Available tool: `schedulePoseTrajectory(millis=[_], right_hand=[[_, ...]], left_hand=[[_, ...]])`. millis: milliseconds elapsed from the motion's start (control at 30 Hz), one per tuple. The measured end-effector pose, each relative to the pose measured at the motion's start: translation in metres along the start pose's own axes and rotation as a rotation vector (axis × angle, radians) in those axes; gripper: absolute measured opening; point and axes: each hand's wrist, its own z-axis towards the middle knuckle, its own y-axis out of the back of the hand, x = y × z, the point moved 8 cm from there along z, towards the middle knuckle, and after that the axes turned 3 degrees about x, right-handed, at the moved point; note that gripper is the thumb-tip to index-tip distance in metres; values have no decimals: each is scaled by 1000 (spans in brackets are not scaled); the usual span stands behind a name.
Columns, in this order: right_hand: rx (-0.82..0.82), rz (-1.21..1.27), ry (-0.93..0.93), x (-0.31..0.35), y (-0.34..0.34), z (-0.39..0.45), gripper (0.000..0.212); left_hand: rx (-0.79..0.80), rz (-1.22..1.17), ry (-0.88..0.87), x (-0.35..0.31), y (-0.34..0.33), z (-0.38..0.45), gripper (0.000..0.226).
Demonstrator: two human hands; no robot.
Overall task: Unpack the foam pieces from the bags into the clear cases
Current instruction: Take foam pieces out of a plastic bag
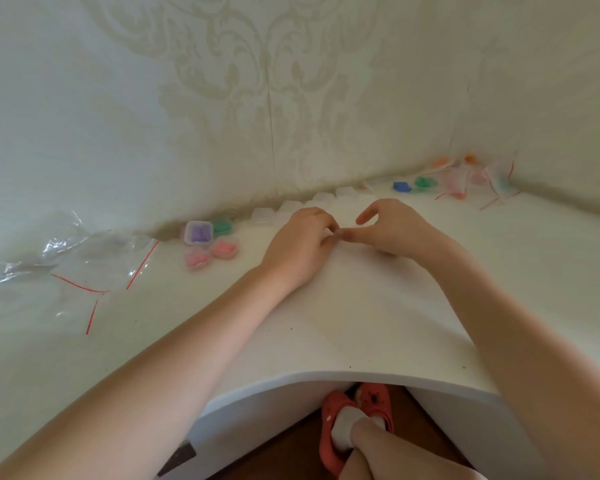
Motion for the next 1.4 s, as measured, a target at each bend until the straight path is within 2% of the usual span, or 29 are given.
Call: schedulePoseTrajectory(millis=[100, 167, 200, 267, 333, 400, 467, 600, 667, 767, 833, 933, 1033, 1200, 1400], right_hand=[[24, -57, -8, 0, 1, -4, 58], [-28, 35, 77, 8, 4, -7, 48], [-61, 116, 137, 15, 7, -9, 42], [-85, 285, 246, 29, 12, -15, 32], [-68, 399, 321, 38, 15, -19, 31], [-47, 441, 361, 42, 15, -24, 32], [-39, 439, 370, 44, 15, -25, 32], [-121, 368, 297, 36, 16, -19, 35], [-158, 291, 303, 35, 15, -17, 34], [-216, 172, 338, 36, 16, -18, 26], [-242, 111, 362, 40, 17, -19, 23], [-211, 148, 393, 43, 14, -21, 22], [-133, 272, 425, 44, 12, -22, 23], [-96, 291, 412, 41, 9, -18, 28], [-58, 279, 404, 40, 4, -16, 34]], left_hand=[[-33, -28, 46, 4, 2, -1, 39], [-98, -136, 107, 7, 9, -1, 38], [-153, -262, 162, 11, 13, 0, 32], [-219, -743, 348, 22, 13, -3, 17], [-117, -1252, 514, 22, -2, -4, 20], [13, -1534, 557, 17, -11, -3, 25], [46, -1672, 560, 15, -11, -3, 23], [-3, -1662, 545, 20, -8, -4, 11], [32, -1666, 521, 18, -10, -4, 18], [69, -1697, 551, 18, -12, -6, 8], [61, -1708, 600, 20, -15, -8, 20], [65, -1658, 564, 20, -14, -7, 10], [89, -1629, 541, 16, -12, -8, 12], [124, -1594, 518, 11, -11, -9, 37], [97, -1596, 574, 16, -14, -10, 14]])
